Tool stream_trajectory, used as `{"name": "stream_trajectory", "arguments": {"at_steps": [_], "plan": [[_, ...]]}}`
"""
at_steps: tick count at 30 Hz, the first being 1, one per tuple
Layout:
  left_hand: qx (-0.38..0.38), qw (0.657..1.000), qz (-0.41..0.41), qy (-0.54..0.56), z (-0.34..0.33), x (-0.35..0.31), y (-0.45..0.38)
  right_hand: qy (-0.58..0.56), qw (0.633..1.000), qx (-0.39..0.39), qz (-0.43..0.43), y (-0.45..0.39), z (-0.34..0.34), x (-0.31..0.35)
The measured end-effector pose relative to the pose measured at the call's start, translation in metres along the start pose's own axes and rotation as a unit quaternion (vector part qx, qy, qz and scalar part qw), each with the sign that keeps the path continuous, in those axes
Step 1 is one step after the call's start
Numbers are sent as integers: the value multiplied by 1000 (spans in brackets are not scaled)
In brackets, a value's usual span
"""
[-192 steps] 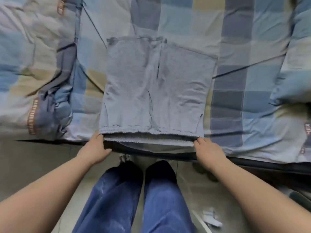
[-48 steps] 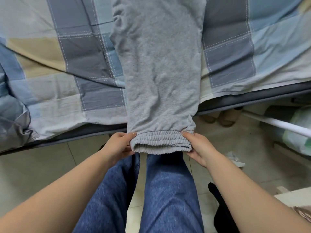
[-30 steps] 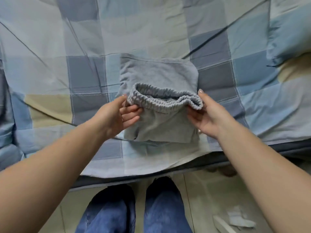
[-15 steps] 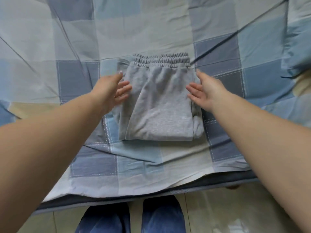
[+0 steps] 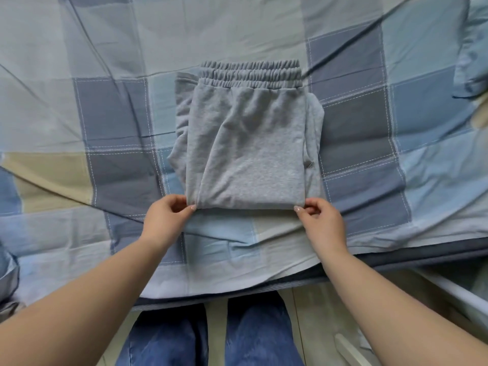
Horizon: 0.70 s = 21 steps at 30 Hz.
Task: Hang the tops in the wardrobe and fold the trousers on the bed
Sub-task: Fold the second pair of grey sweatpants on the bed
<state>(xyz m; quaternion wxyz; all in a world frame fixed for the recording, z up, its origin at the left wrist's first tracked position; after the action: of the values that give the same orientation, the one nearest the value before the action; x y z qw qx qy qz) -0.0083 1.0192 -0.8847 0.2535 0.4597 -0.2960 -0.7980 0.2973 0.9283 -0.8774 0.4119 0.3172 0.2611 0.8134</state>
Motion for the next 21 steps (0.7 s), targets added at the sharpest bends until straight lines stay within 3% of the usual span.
{"name": "stream_trajectory", "arguments": {"at_steps": [6, 9, 14, 19, 21], "plan": [[-57, 996, -29, -62, 29, -4, -11, 20, 998, -54, -13, -12, 22, -13], [-40, 996, -19, -76, 35, 2, -6, 53, 997, -48, -1, -8, 27, -24], [28, 999, -14, -25, 24, -5, -6, 53, 996, -45, 53, -10, 25, -5], [3, 997, -44, 56, 10, -43, -25, 15, 990, -114, 83, -31, 41, 37], [11, 998, -47, 43, 2, -58, -35, 38, 991, -100, 81, -46, 41, 55]]}}
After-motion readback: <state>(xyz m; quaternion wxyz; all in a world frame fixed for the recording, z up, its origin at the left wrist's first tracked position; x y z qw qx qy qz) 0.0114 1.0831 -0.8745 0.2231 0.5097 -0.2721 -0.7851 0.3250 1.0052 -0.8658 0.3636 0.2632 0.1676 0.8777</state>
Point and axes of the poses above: each hand's wrist, its own y-axis away from the middle knuckle, its own z-axis out of the back of the hand, x = y × z, the point moved 5 cm from there along -y, towards the middle knuckle, and after that the axes turned 14 degrees about y, right-handed, at the moved point
